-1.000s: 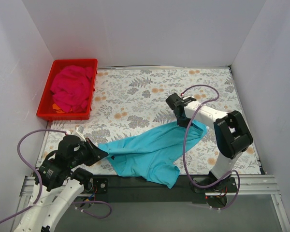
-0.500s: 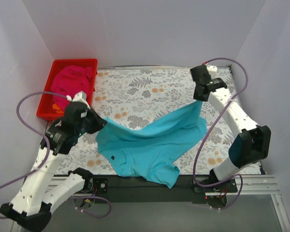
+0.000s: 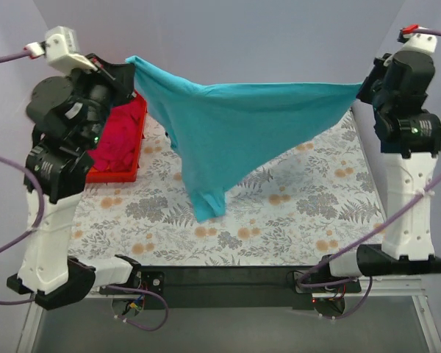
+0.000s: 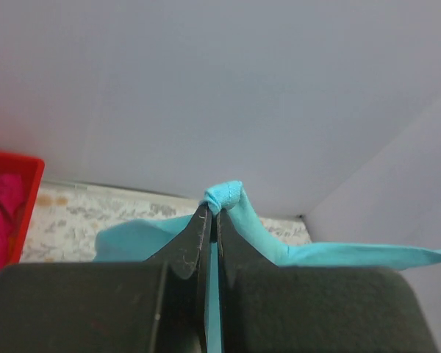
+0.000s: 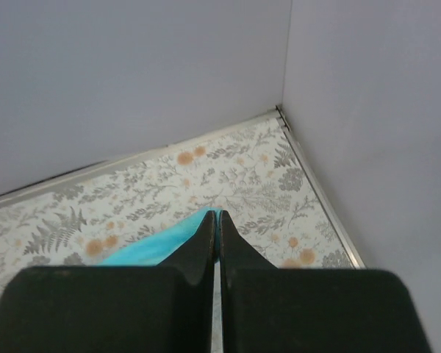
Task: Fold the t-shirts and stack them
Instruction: Flatten the tshirt out
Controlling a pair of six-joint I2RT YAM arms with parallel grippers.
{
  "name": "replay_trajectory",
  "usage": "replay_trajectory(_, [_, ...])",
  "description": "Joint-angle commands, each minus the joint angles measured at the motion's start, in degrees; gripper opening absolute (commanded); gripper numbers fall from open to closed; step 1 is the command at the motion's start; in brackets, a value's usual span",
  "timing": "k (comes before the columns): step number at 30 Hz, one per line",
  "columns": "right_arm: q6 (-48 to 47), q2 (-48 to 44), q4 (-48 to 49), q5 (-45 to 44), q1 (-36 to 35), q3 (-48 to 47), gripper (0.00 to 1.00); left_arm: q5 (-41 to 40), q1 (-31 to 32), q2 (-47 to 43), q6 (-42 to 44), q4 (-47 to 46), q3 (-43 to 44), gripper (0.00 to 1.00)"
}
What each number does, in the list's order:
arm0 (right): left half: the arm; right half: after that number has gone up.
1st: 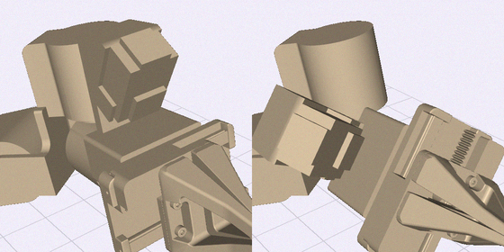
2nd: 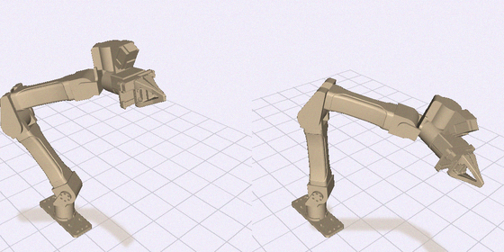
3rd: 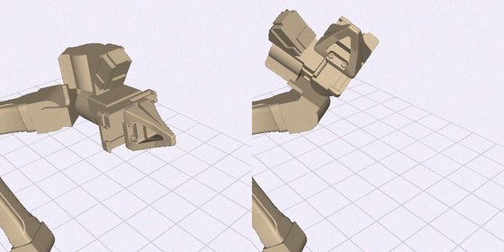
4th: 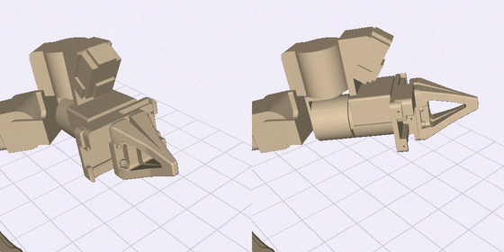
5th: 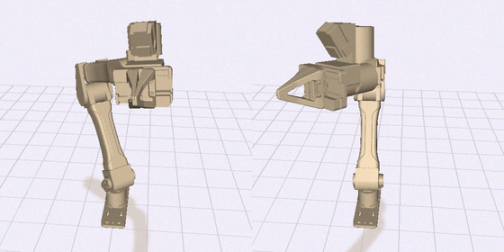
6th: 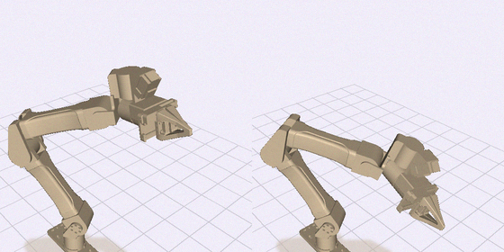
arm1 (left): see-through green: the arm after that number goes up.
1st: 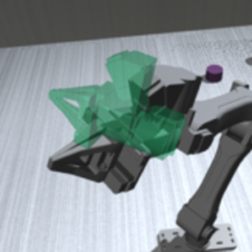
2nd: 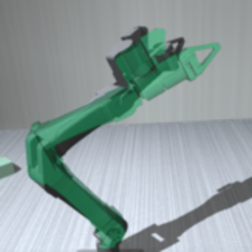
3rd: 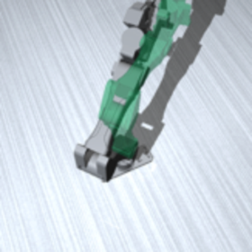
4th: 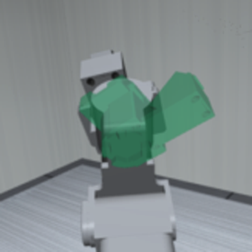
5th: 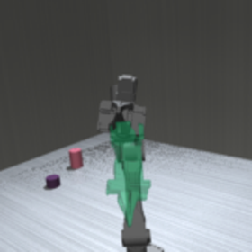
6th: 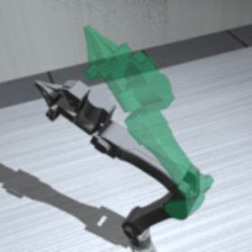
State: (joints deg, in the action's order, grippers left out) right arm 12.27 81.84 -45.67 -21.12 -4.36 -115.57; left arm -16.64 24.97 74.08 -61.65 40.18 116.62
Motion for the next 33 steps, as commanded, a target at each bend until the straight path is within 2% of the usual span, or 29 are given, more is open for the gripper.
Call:
replay_trajectory(1, [-3.7, -9.4, 5.1, 0.6, 0.4, -0.6, 0.01, 1.3, -0.1, -7.2, 5.5, -7.1, 1.3, 0.0])
replay_trajectory(6, [-8.0, -23.4, 13.2, 1.3, 0.3, 8.0, 0.01, 5.8, -0.2, -16.9, 7.7, -8.8, 1.0, 0.0])
replay_trajectory(9, [-11.4, -27.4, 14.8, 1.4, 0.4, 8.9, 0.01, 8.9, -0.2, -20.4, 8.8, -8.4, 1.9, 0.0])
replay_trajectory(16, [-17.4, -31.8, 14.9, 2.9, 0.3, 11.1, 0.01, 14.7, -0.2, -19.6, 9.6, -3.2, 5.9, 0.0])
replay_trajectory(20, [-18.1, -32.5, 15.1, 5.6, 0.2, 17.4, 0.01, 14.0, -0.1, -16.7, 10.8, -1.1, 2.9, 0.0])
replay_trajectory(22, [-18.2, -32.1, 15.1, 8.4, 0.3, 20.2, 0.01, 13.1, -0.2, -15.8, 11.9, -1.7, -0.8, 0.0])
replay_trajectory(25, [-17.5, -31.4, 16.5, 11.5, 0.2, 28.0, 0.01, 11.1, -0.1, -14.6, 14.1, -5.0, -11.6, 0.0])
replay_trajectory(26, [-16.6, -31.3, 17.1, 12.2, 0.3, 30.3, 0.01, 10.8, -0.2, -14.1, 15.2, -6.4, -18.6, 0.0])
replay_trajectory(29, [-15.2, -29.6, 20.1, 11.6, 0.3, 41.4, 0.01, 8.7, -0.2, -11.7, 16.6, -12.9, -29.3, 0.0])
replay_trajectory(30, [-13.9, -28.2, 21.1, 11.3, 0.3, 46.3, 0.01, 8.2, -0.2, -10.7, 17.0, -14.5, -35.6, 0.0])
replay_trajectory(33, [-11.0, -24.1, 25.8, 9.6, 0.3, 53.6, 0.01, 5.4, -0.4, -6.0, 18.0, -21.7, -45.6, 0.0])
